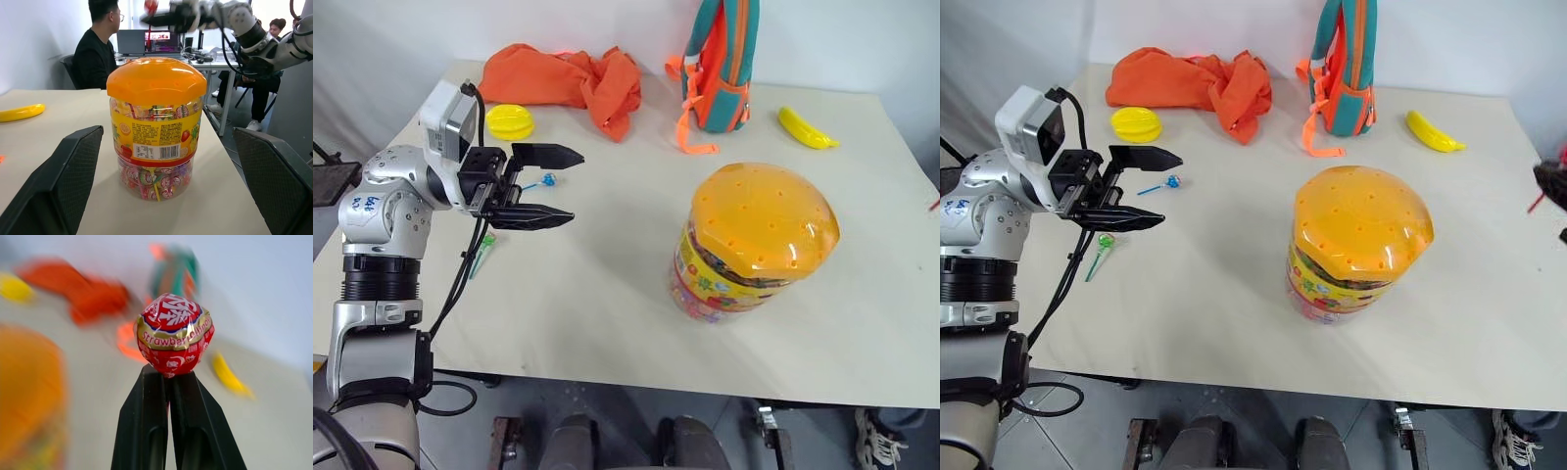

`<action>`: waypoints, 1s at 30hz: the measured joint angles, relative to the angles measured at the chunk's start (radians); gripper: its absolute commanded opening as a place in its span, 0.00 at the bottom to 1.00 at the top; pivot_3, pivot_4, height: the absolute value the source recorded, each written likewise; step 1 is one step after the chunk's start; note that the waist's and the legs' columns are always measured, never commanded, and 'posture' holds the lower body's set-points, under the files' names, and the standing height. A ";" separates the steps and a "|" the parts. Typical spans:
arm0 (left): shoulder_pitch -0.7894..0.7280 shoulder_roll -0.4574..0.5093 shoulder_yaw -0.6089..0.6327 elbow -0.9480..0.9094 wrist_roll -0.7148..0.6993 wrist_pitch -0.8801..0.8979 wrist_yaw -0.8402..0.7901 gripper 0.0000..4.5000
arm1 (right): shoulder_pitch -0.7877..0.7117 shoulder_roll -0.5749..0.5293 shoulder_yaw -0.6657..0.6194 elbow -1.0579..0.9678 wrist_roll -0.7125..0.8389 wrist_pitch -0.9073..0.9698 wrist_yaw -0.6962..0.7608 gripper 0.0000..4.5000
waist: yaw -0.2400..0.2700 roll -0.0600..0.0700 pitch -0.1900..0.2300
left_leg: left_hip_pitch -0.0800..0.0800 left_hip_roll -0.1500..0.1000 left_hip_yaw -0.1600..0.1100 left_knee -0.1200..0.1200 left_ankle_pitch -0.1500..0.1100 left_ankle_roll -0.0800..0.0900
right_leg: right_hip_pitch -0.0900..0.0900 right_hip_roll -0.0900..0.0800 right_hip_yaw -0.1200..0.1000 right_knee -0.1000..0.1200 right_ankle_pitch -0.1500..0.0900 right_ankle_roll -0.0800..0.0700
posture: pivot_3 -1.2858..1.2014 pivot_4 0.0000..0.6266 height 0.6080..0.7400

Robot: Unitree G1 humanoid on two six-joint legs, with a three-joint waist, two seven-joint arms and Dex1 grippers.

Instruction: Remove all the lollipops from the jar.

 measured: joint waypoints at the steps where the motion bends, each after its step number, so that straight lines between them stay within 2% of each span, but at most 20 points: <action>1: 0.000 0.001 0.000 0.000 0.000 0.000 0.000 1.00 | 0.018 -0.018 0.027 0.016 -0.023 0.021 0.001 0.01 | 0.000 0.000 0.000 | 0.000 0.000 0.000 0.000 0.000 0.000 | 0.000 0.000 0.000 0.000 0.000 0.000 | 0.52 0.24 1.00; 7: 0.001 0.018 0.000 -0.010 -0.002 0.003 0.000 1.00 | -0.005 -0.048 0.225 0.144 -0.162 0.101 -0.005 0.01 | -0.004 0.000 0.000 | 0.000 0.000 0.001 0.000 0.000 0.000 | -0.001 0.000 0.000 0.000 0.000 0.000 | 0.52 0.24 1.00; 14: 0.027 0.043 0.010 -0.062 -0.007 0.029 0.001 1.00 | -0.196 -0.048 0.487 0.324 -0.321 0.168 -0.071 0.01 | -0.005 0.001 0.000 | 0.000 0.000 0.000 0.000 0.000 0.000 | -0.001 0.000 0.000 0.000 0.000 0.000 | 0.52 0.24 1.00; 21: 0.069 0.060 0.022 -0.110 -0.008 0.066 0.002 1.00 | -0.287 -0.044 0.579 0.408 -0.402 0.219 -0.076 0.01 | -0.006 0.001 0.000 | -0.001 0.000 0.001 0.000 0.000 0.000 | -0.002 0.000 0.000 0.000 0.000 0.000 | 0.52 0.24 1.00; 25: 0.081 0.064 0.039 -0.132 -0.010 0.084 0.003 1.00 | -0.328 -0.043 0.593 0.416 -0.431 0.219 -0.059 0.23 | -0.006 0.001 0.000 | -0.001 0.000 0.001 0.000 0.000 0.000 | -0.002 0.000 0.000 0.000 0.000 0.000 | 0.52 0.24 1.00; 30: 0.090 0.065 0.044 -0.144 -0.010 0.093 0.003 1.00 | -0.328 -0.023 0.597 0.403 -0.443 0.222 -0.031 0.62 | -0.003 0.001 0.000 | -0.001 0.000 0.002 0.000 0.000 0.000 | -0.002 0.000 0.000 0.000 0.000 0.000 | 0.52 0.24 1.00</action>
